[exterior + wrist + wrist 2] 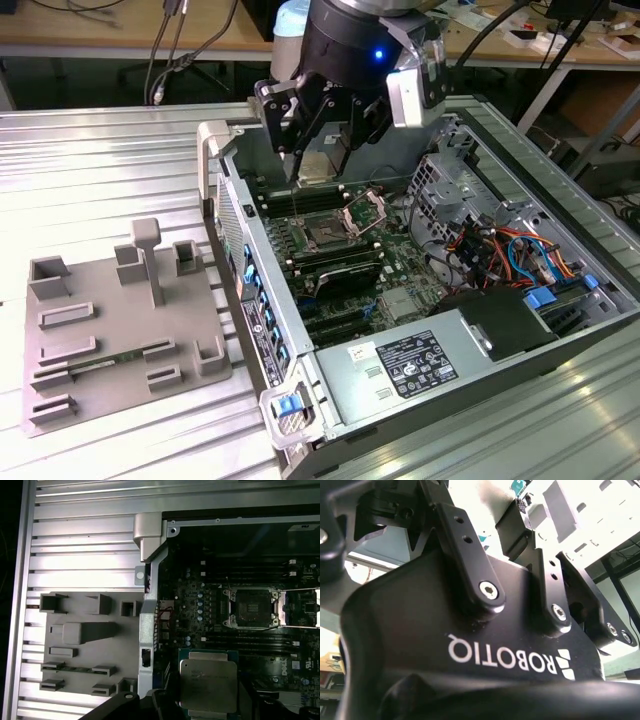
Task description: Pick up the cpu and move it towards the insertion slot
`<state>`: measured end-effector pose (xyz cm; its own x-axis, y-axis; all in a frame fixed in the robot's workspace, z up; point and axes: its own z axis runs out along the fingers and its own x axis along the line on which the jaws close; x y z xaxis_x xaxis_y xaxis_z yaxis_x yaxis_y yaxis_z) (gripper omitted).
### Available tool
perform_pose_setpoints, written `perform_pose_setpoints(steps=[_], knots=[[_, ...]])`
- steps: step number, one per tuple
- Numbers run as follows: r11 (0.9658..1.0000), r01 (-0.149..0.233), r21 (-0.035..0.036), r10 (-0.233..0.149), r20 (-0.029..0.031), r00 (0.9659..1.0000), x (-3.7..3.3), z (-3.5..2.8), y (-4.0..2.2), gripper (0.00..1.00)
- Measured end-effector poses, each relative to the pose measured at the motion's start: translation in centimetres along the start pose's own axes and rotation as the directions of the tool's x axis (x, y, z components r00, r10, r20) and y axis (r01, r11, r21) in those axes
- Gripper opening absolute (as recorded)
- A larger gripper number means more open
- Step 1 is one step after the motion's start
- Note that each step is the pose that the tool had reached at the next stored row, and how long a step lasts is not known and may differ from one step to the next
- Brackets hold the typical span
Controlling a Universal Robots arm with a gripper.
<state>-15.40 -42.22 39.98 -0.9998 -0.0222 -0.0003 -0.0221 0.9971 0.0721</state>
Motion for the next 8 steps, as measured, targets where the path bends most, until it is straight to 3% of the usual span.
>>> perform_pose_setpoints(steps=[8], knots=[[1.0, 0.0, 0.0, 0.0, 0.0, 1.0, -0.8, 0.02, -0.02, 0.55]])
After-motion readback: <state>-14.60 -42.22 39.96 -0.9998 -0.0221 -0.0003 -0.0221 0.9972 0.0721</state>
